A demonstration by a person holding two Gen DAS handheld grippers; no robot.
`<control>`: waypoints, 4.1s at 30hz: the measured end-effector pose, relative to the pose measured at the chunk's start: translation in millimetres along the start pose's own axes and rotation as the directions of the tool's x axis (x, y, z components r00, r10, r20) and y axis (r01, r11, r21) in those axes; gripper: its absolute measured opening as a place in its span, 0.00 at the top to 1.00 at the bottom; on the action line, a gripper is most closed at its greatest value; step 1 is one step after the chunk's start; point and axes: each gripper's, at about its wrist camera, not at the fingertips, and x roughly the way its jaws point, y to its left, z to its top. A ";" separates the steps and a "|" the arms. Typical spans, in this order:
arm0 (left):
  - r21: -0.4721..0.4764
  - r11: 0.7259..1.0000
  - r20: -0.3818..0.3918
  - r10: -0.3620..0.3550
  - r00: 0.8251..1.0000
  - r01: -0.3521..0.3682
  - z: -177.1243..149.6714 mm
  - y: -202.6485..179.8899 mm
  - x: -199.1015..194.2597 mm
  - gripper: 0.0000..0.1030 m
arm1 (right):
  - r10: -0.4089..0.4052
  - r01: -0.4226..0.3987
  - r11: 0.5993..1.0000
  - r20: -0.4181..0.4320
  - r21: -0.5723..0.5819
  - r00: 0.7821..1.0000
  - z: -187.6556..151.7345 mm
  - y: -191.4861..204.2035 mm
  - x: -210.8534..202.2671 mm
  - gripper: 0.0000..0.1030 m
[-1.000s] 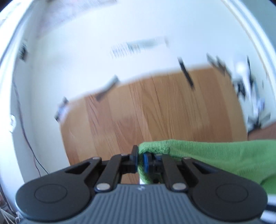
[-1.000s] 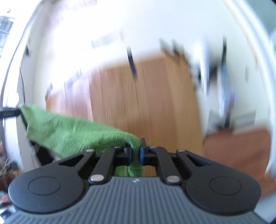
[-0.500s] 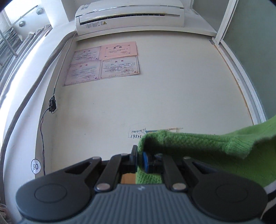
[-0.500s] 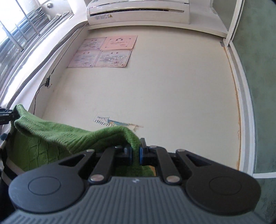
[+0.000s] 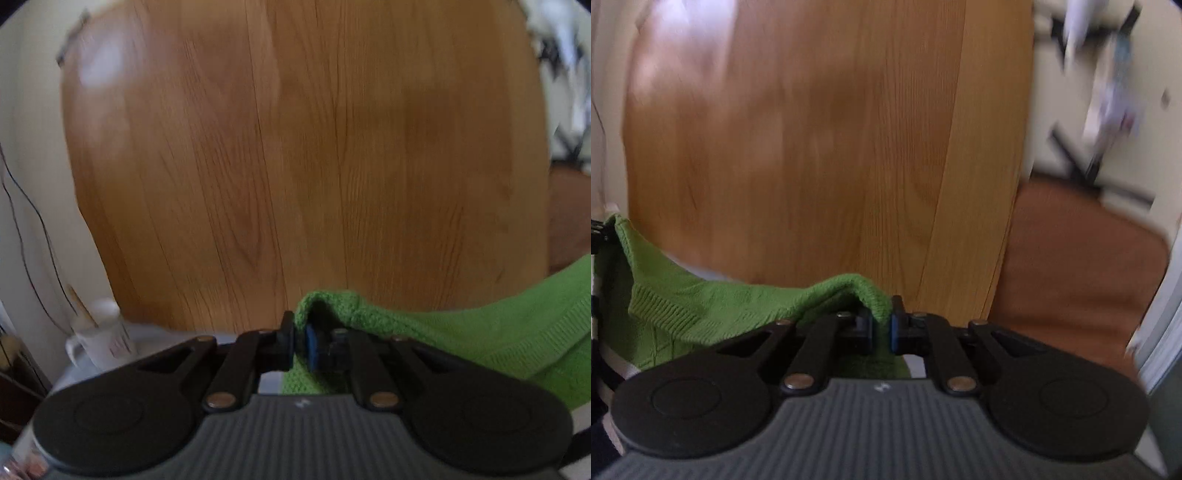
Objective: Fold small clothes
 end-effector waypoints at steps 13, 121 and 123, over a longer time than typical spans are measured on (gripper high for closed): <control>0.092 0.996 -0.176 0.017 0.984 0.000 -34.8 -31.2 129.4 0.73 | 0.316 -0.317 0.948 -0.237 0.034 0.919 -28.2 -4.5 40.9 0.67; -0.346 0.748 -0.154 -0.641 0.752 0.566 -255.7 92.5 -189.5 0.36 | 0.370 -0.270 0.800 -0.087 0.536 0.925 -213.6 29.0 -234.8 0.61; -0.337 0.767 -0.176 -0.621 0.764 0.546 -257.5 83.8 -192.1 0.37 | 0.413 -0.301 0.777 -0.086 0.552 0.907 -224.1 42.6 -223.7 0.56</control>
